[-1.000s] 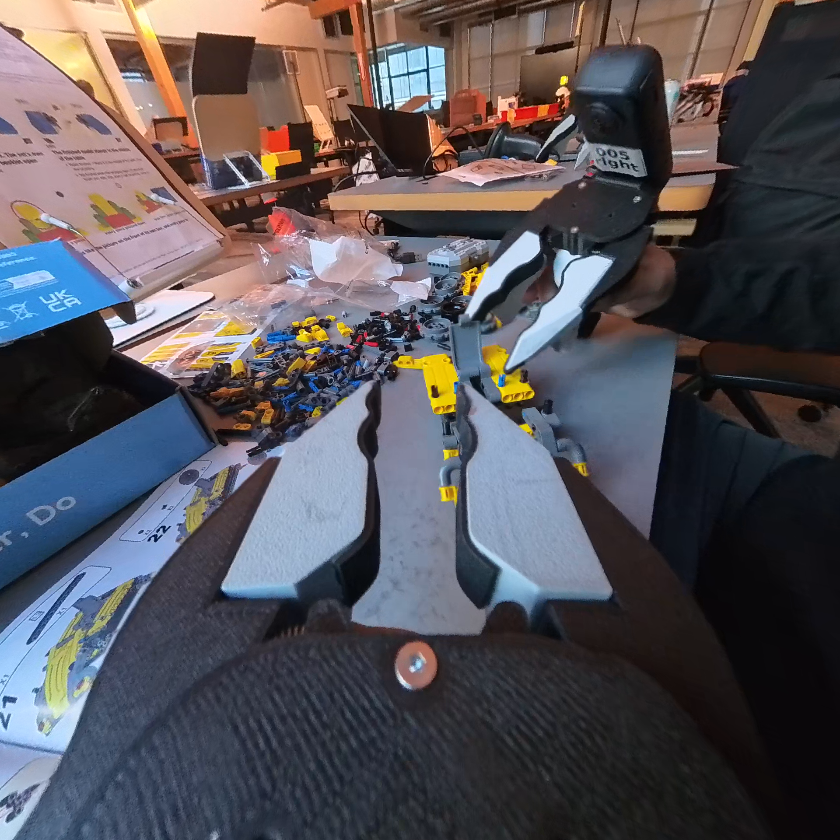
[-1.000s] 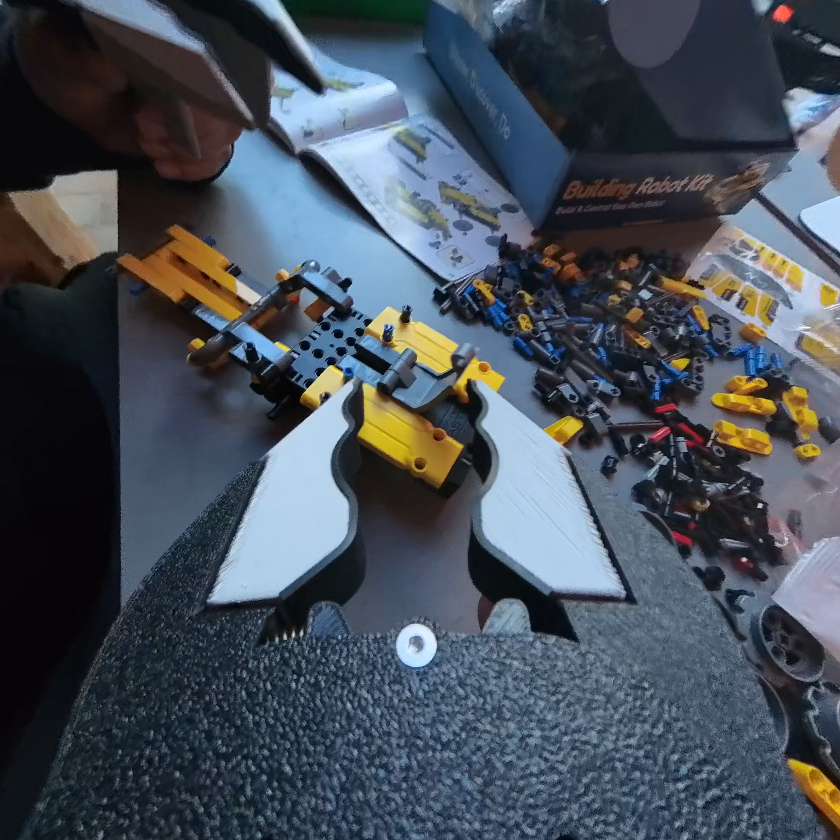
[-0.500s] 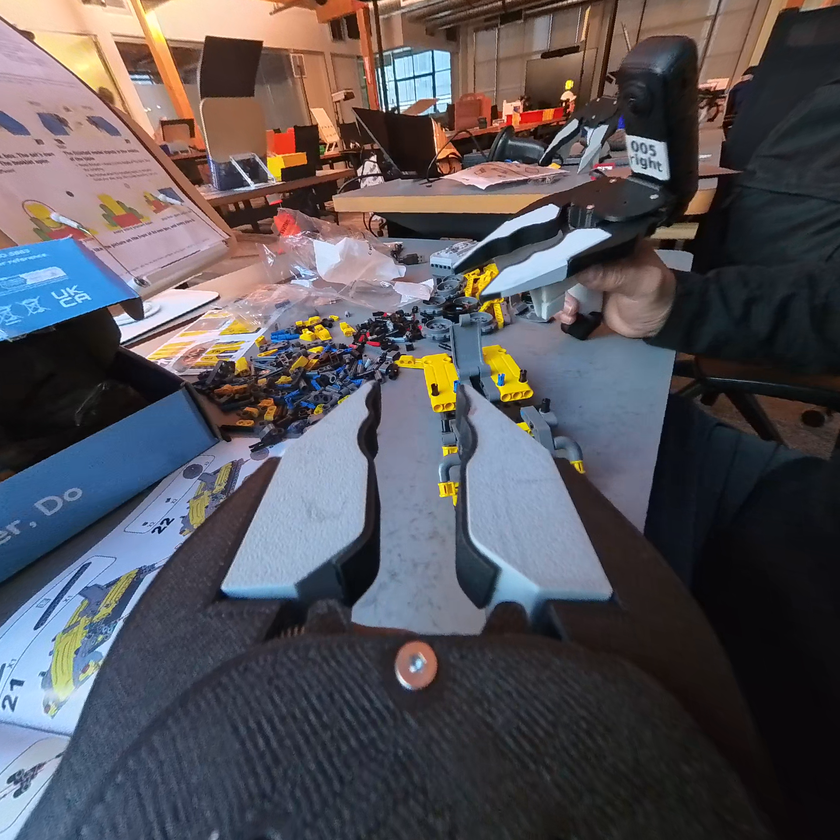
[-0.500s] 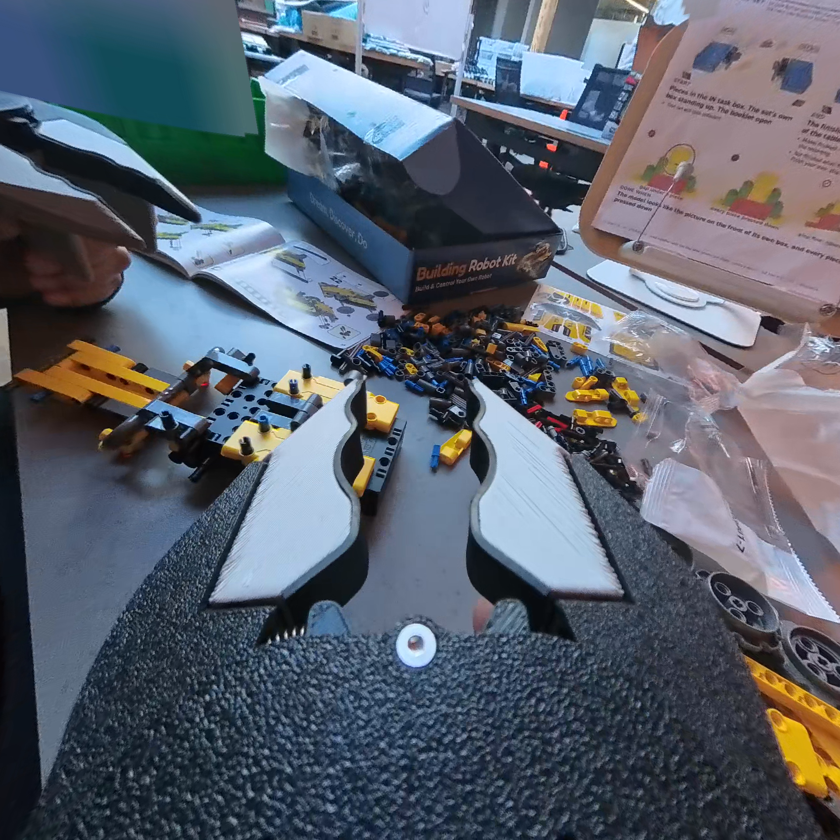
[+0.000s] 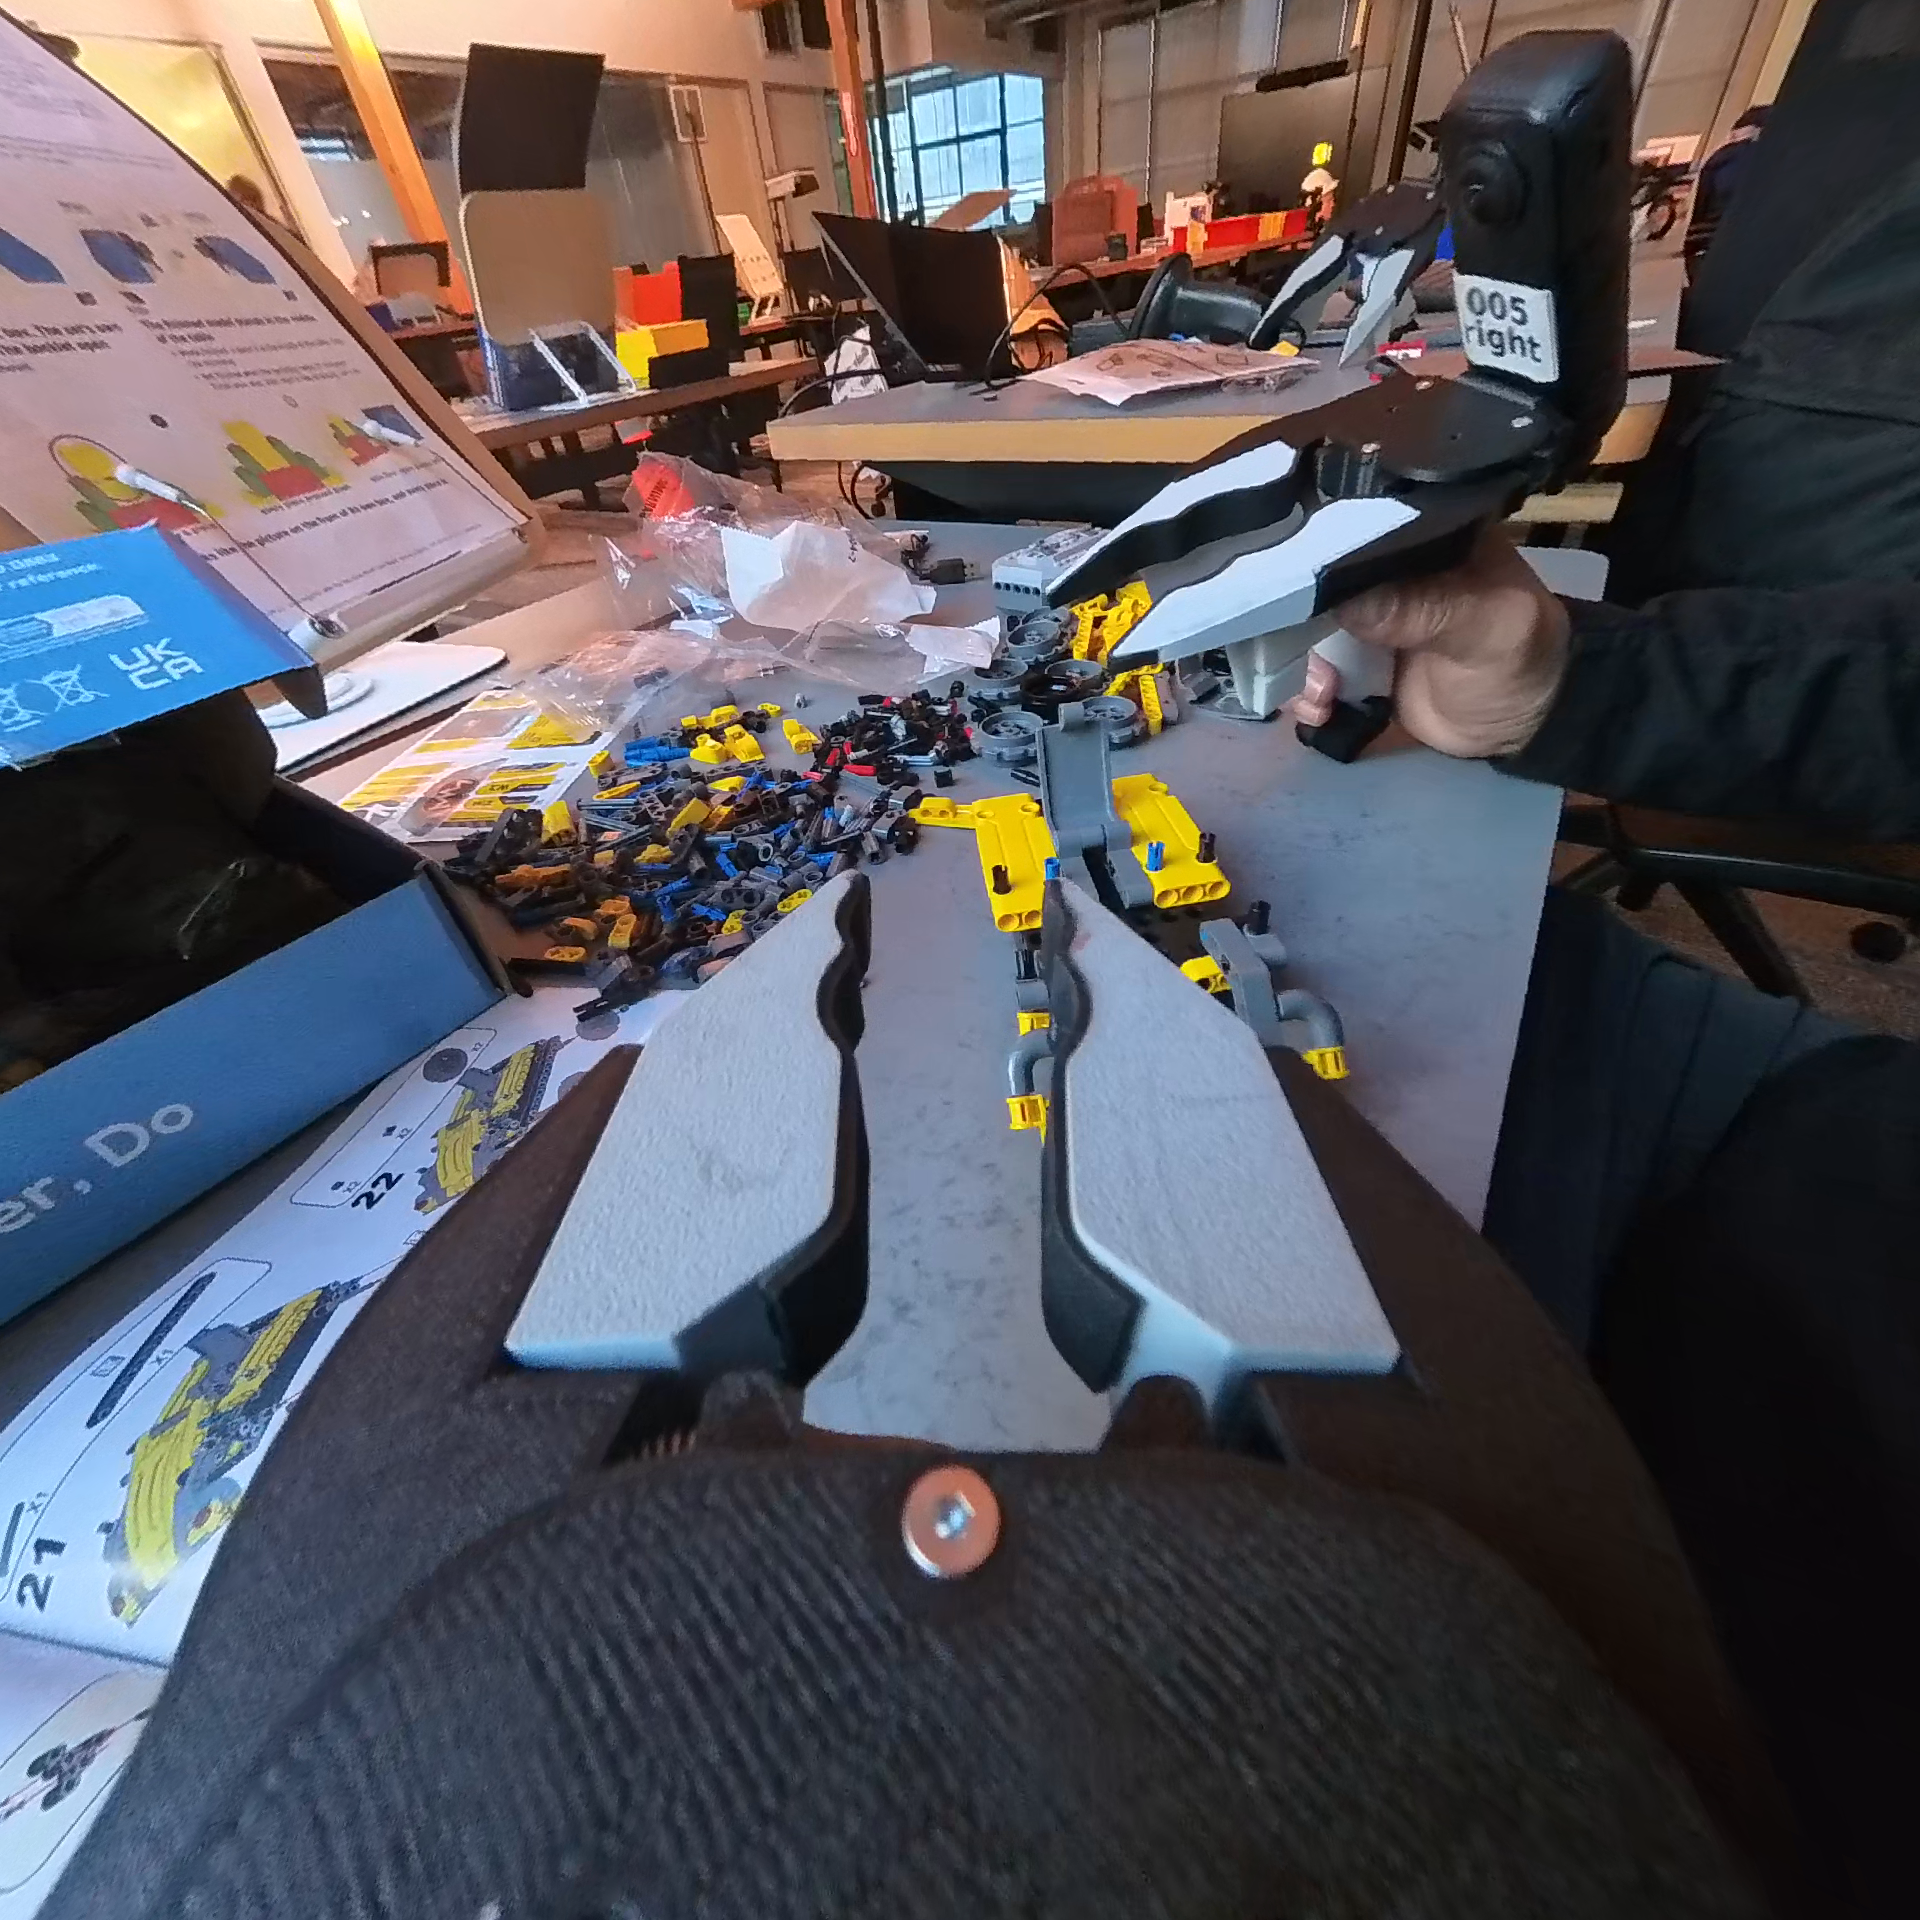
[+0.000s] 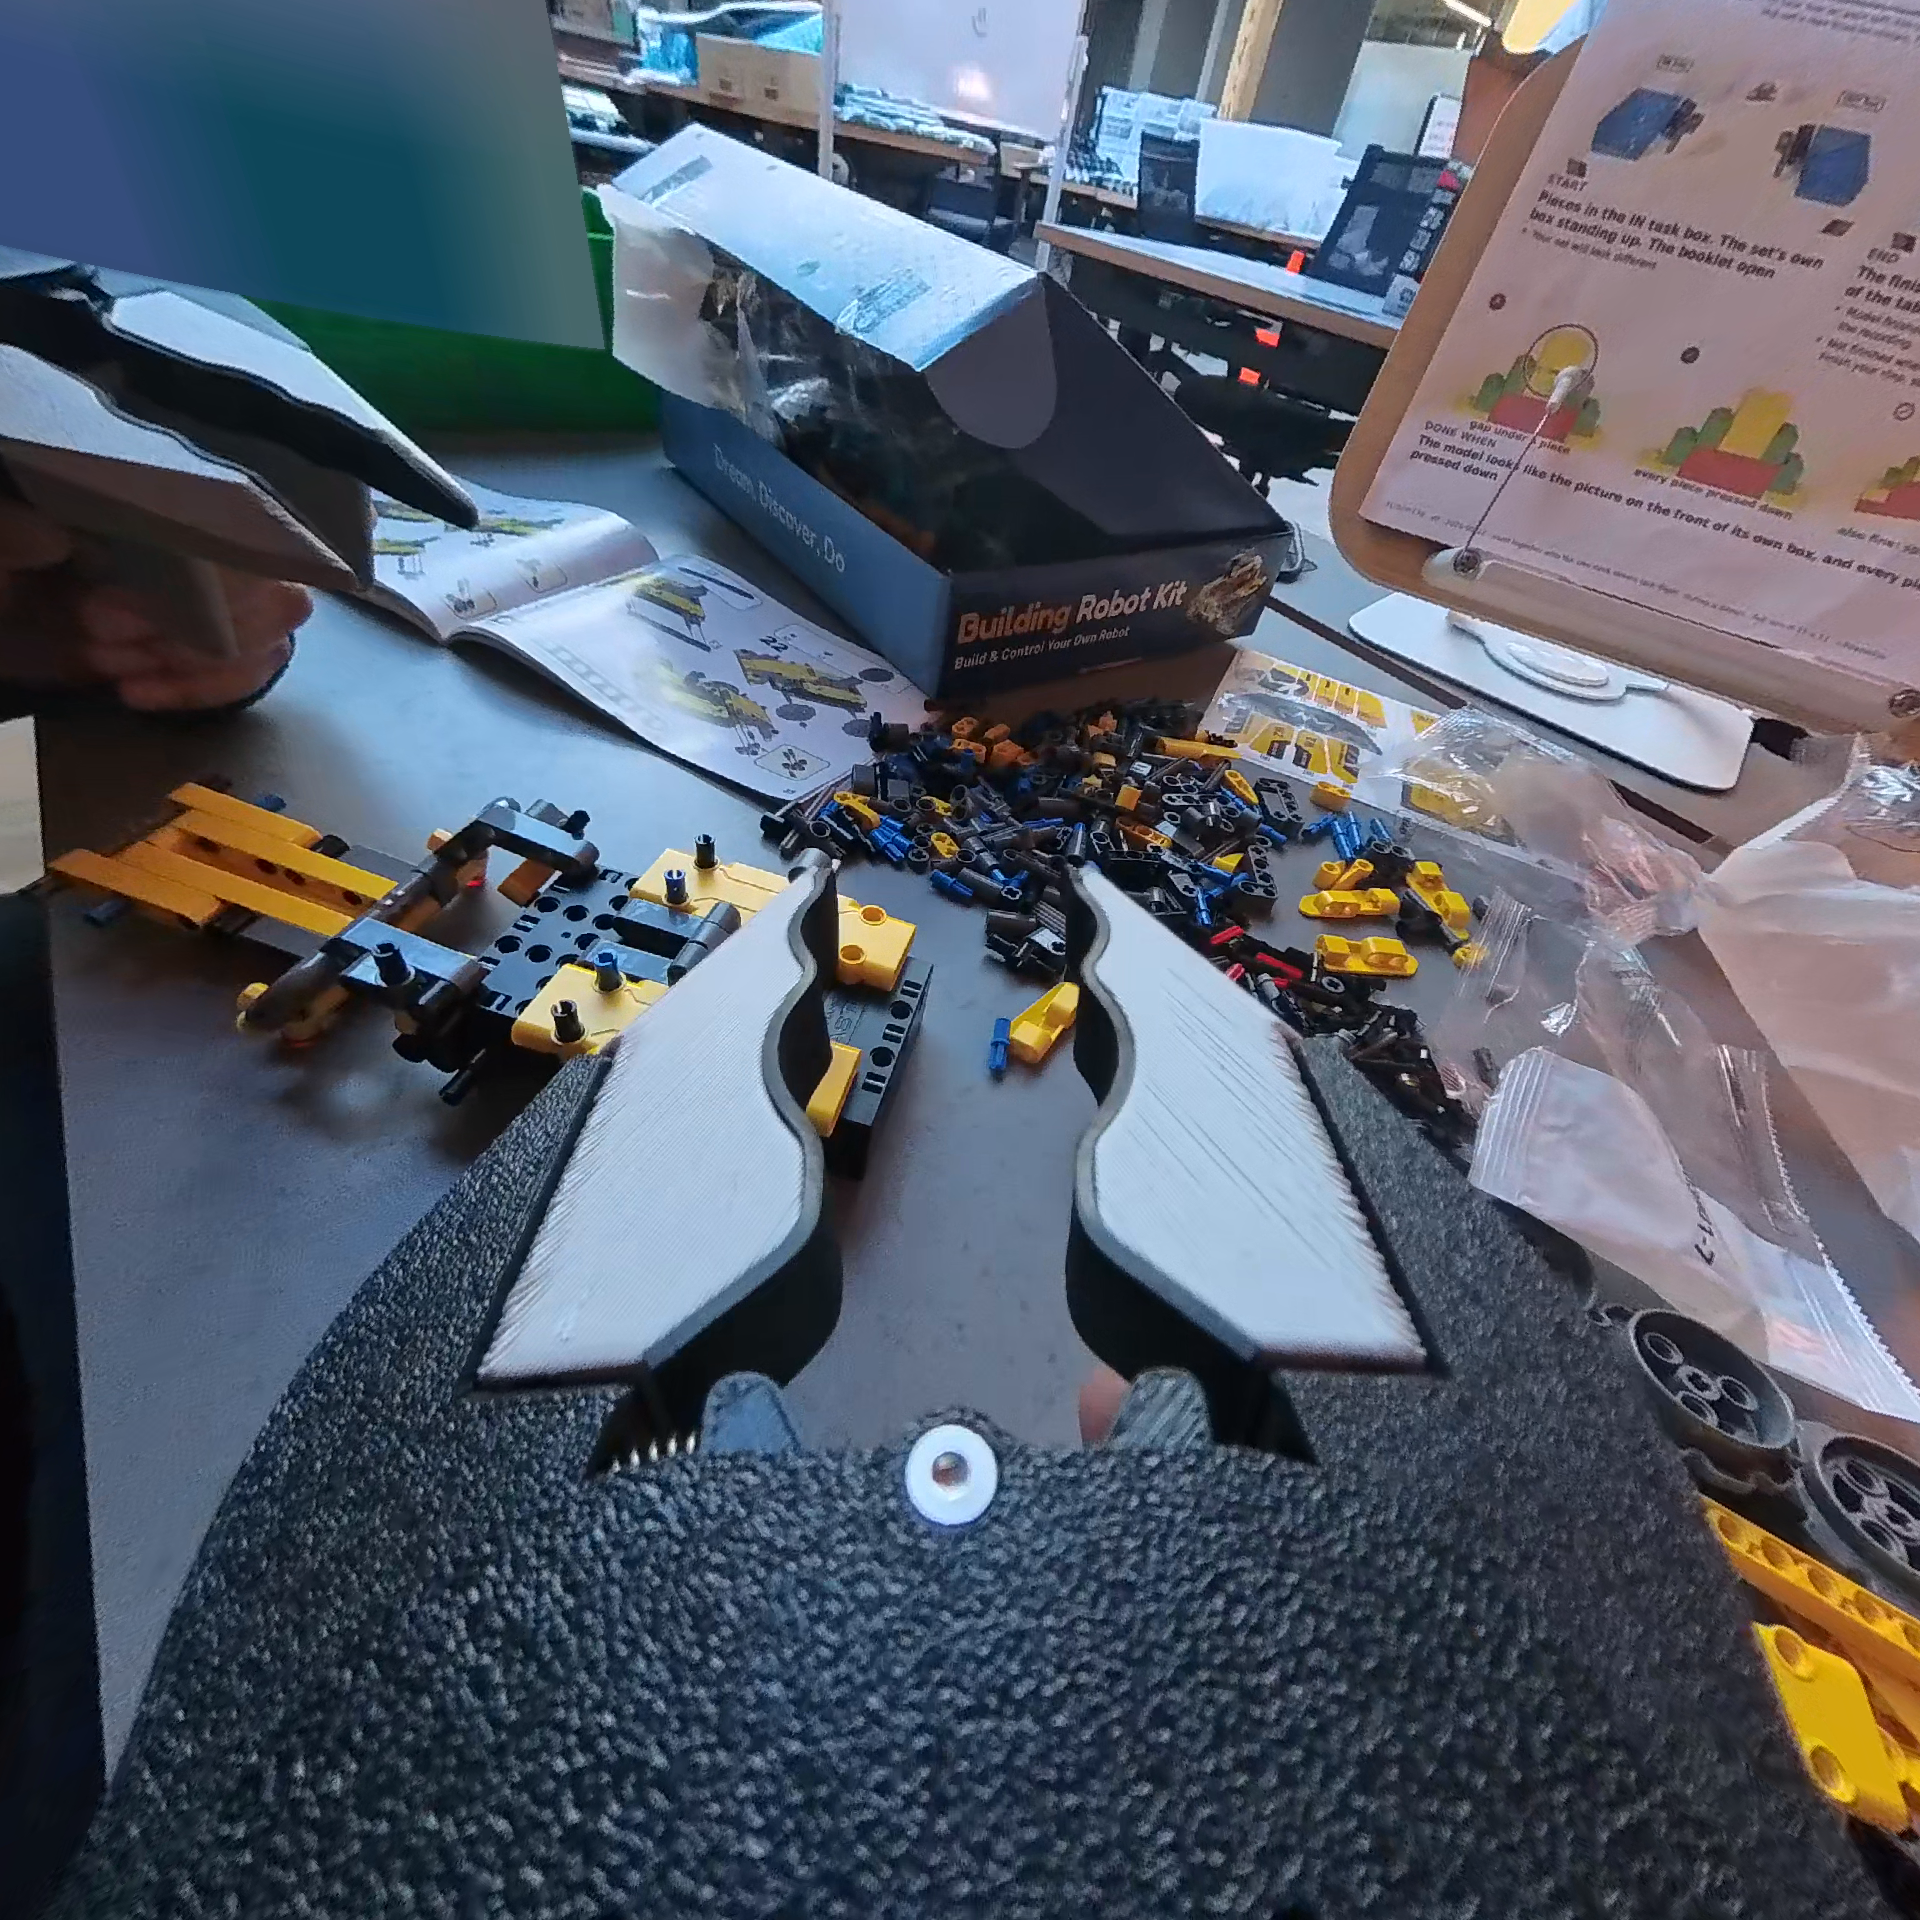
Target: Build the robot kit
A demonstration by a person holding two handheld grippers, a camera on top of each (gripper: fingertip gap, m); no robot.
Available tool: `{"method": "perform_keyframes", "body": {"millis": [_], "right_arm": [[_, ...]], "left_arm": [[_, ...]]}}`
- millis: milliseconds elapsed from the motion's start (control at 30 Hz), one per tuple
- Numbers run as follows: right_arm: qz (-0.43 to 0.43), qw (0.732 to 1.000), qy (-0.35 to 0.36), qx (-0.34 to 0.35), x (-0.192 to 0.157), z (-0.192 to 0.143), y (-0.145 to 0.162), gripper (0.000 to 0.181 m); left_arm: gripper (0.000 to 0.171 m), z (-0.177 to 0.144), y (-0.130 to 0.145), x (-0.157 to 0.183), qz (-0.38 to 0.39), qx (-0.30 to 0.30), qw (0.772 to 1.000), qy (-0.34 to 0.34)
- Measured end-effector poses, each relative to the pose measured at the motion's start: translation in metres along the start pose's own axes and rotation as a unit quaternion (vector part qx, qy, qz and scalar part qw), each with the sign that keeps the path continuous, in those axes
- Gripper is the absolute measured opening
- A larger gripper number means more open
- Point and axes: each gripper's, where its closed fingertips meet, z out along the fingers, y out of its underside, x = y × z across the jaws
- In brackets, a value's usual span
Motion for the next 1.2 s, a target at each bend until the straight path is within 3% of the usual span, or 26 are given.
{"method": "perform_keyframes", "body": {"millis": [1200], "right_arm": [[-0.014, 1.000, -0.001, -0.015, -0.0032, 0.0037, 0.0038, 0.043]], "left_arm": [[0.029, -0.0017, -0.0016, 0.0003, -0.004, 0.005, 1.000, 0.004]]}}
